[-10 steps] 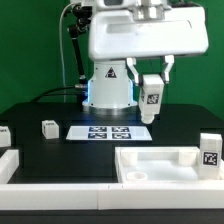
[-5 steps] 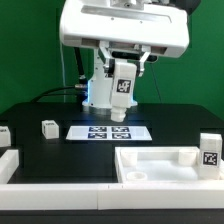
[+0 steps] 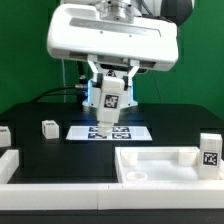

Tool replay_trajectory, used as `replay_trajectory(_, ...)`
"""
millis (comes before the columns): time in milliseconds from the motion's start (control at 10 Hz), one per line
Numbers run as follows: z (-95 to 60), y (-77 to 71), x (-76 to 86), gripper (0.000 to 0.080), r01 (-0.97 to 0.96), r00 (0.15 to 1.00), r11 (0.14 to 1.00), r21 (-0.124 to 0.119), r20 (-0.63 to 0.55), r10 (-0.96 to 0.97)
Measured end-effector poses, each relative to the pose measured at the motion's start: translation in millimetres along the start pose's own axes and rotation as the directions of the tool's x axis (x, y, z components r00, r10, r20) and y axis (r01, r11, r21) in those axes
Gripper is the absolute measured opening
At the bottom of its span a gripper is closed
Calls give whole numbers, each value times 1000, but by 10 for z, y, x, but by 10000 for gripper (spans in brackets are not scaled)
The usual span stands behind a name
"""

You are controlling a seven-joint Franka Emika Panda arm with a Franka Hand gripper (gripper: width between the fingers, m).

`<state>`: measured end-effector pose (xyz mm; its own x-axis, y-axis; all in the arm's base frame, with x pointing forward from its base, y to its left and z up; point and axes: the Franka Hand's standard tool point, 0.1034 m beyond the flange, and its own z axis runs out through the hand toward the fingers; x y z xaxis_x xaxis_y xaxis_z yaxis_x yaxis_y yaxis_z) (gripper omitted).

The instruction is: Assemble square table

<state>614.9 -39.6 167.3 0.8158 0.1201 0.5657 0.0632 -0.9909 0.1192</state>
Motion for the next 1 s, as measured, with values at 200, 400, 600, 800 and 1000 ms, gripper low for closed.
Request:
replay_trajectory(200,98,-253,96,291,-44,999,998,36,-17,44)
replay_trajectory(400,132,-487,91,291,-40,999,997,64,-7,40)
replay_trajectory(600,143,-441,75,291,-44,999,997,59,-4,45)
replay_trajectory(800,155,-413,38,291,-22,1000,998,56,-2,23)
replay_trajectory(1000,217,-189,-233,291,3,1000,998,67,31,-6)
